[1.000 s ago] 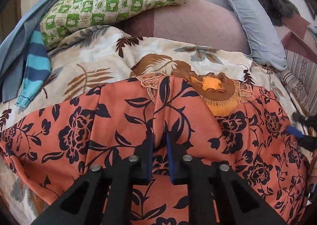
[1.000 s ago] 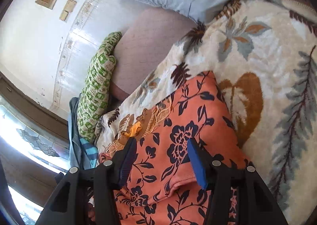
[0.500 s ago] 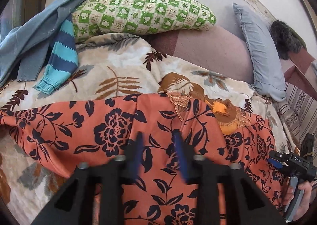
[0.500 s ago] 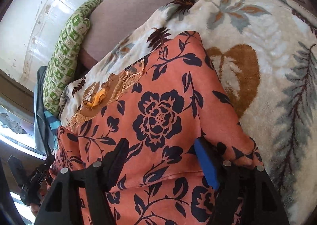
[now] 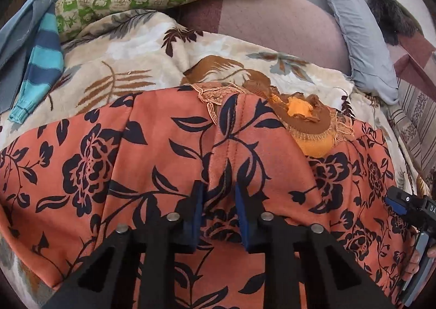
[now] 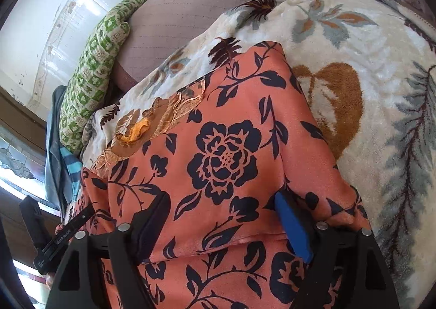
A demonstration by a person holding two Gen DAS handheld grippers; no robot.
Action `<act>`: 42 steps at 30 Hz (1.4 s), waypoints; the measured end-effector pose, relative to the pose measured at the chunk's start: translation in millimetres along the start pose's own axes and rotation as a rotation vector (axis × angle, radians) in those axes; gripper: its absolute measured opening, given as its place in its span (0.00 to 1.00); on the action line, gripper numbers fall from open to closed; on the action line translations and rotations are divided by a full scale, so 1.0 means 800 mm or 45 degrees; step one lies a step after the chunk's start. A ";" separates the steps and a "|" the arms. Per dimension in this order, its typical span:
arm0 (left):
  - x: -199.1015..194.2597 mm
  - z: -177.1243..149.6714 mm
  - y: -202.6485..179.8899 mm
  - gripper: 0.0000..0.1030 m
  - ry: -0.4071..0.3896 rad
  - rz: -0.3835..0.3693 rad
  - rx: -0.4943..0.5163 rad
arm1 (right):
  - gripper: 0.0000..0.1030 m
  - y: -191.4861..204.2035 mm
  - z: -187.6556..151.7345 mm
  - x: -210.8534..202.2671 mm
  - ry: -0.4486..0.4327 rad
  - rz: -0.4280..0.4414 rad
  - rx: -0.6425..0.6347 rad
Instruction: Fold small clothes
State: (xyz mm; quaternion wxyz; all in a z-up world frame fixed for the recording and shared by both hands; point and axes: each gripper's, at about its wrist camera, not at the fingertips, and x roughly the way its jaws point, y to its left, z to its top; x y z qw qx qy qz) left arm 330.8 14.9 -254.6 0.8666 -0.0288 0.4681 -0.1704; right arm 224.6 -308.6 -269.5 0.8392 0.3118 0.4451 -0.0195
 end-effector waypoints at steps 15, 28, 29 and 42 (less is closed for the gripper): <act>-0.085 -0.004 0.007 0.03 -0.099 -0.156 -0.035 | 0.81 0.001 -0.001 0.000 -0.005 0.000 -0.013; -0.125 -0.052 0.088 0.04 -0.048 0.223 -0.270 | 0.81 0.011 -0.003 0.003 -0.016 -0.069 -0.057; -0.139 -0.055 0.100 0.11 -0.077 0.225 -0.325 | 0.82 0.014 -0.003 0.004 -0.016 -0.078 -0.071; -0.270 -0.091 0.290 0.84 -0.234 0.310 -0.969 | 0.85 0.021 -0.006 0.008 -0.019 -0.122 -0.132</act>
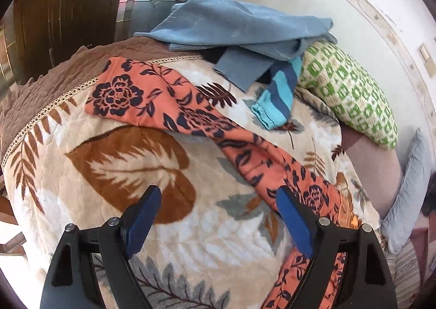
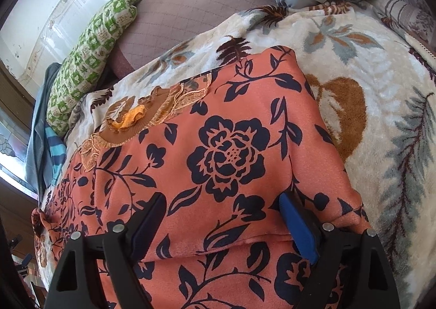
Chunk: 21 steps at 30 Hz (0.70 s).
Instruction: Fold small clothes
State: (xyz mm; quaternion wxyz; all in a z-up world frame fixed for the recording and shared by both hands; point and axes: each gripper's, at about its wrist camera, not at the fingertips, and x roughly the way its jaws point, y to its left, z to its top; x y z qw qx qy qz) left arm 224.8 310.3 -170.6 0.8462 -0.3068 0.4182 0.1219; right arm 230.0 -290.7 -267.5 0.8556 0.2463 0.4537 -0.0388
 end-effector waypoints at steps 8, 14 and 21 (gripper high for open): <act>0.031 0.056 0.063 0.83 0.119 -0.113 -0.383 | 0.89 0.011 0.001 0.006 -0.001 -0.046 -0.051; 0.076 0.048 0.062 0.61 0.134 -0.200 -0.466 | 0.92 0.023 0.000 0.013 -0.005 -0.099 -0.114; 0.108 0.068 0.071 0.49 0.017 -0.227 -0.572 | 0.92 0.021 0.000 0.013 -0.019 -0.099 -0.121</act>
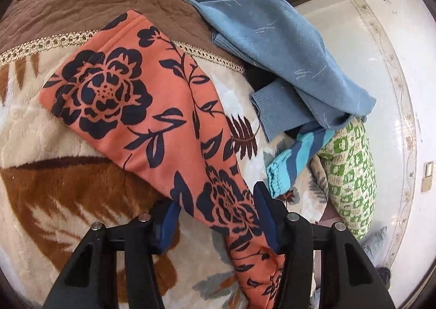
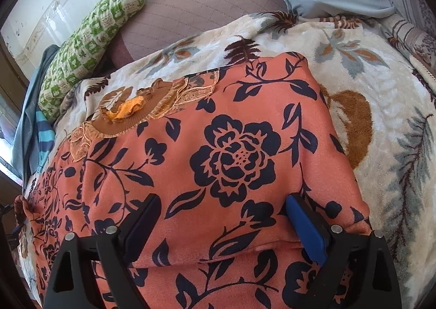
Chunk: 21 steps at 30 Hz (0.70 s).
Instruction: Fold small clothes
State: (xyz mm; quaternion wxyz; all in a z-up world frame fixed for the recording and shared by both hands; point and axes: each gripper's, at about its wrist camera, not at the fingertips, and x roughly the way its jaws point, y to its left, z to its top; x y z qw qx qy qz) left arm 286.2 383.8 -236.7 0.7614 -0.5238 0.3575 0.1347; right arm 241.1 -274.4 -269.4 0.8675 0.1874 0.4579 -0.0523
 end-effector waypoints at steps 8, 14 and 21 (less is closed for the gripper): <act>-0.020 0.000 -0.037 0.06 -0.134 0.101 0.189 | 0.82 -0.007 0.005 -0.004 -0.033 0.030 0.073; -0.078 -0.061 -0.159 0.06 -0.126 0.012 0.608 | 0.74 -0.042 0.012 -0.016 -0.023 0.187 0.298; -0.111 -0.216 -0.310 0.06 -0.017 -0.140 1.061 | 0.74 -0.069 0.020 -0.046 -0.108 0.244 0.394</act>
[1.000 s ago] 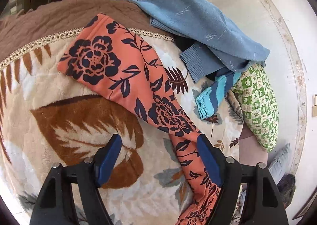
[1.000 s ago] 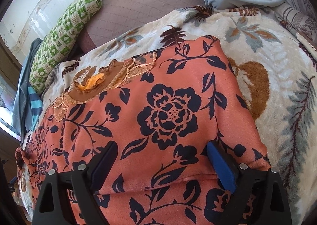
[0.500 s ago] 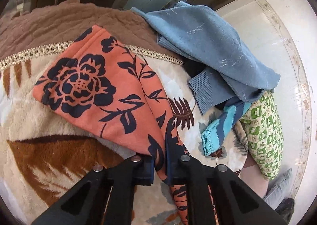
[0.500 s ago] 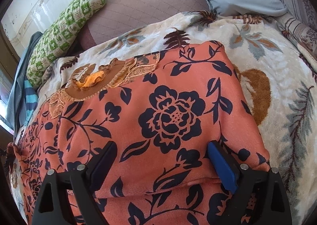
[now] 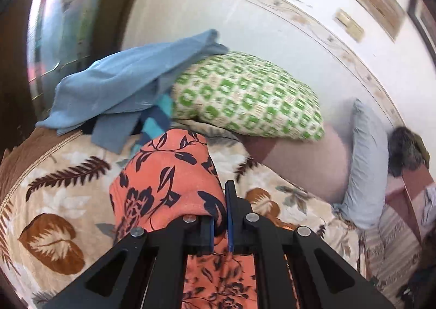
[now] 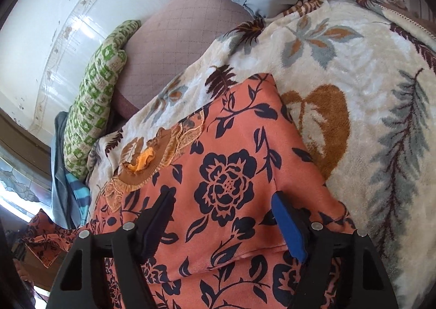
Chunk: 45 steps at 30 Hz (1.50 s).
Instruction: Fold small clothes
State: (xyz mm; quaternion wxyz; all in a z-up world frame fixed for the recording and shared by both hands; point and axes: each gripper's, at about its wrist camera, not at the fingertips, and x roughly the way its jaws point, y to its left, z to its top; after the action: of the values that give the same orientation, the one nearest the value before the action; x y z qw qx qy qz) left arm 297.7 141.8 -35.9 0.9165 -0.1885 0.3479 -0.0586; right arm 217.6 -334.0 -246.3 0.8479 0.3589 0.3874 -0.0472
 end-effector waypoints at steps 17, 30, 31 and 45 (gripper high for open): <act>0.170 -0.265 -0.358 0.66 0.673 -0.282 0.822 | 0.74 -0.127 0.065 -0.090 -0.199 0.047 0.284; 0.161 -0.293 -0.327 0.79 0.734 -0.219 0.990 | 0.74 -0.080 0.057 -0.073 -0.135 0.195 0.161; 0.159 -0.295 -0.318 0.80 0.733 -0.226 0.987 | 0.74 -0.074 0.056 -0.073 -0.135 0.196 0.126; 0.102 -0.197 -0.035 0.79 0.492 0.051 0.207 | 0.74 0.088 -0.012 -0.058 0.136 0.824 -0.441</act>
State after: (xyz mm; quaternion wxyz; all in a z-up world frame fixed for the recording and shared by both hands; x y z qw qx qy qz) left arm 255.7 48.4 -183.4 0.8460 -0.0924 0.5149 -0.1034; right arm 204.3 -285.3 -178.2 0.8456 0.3159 0.2998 0.3086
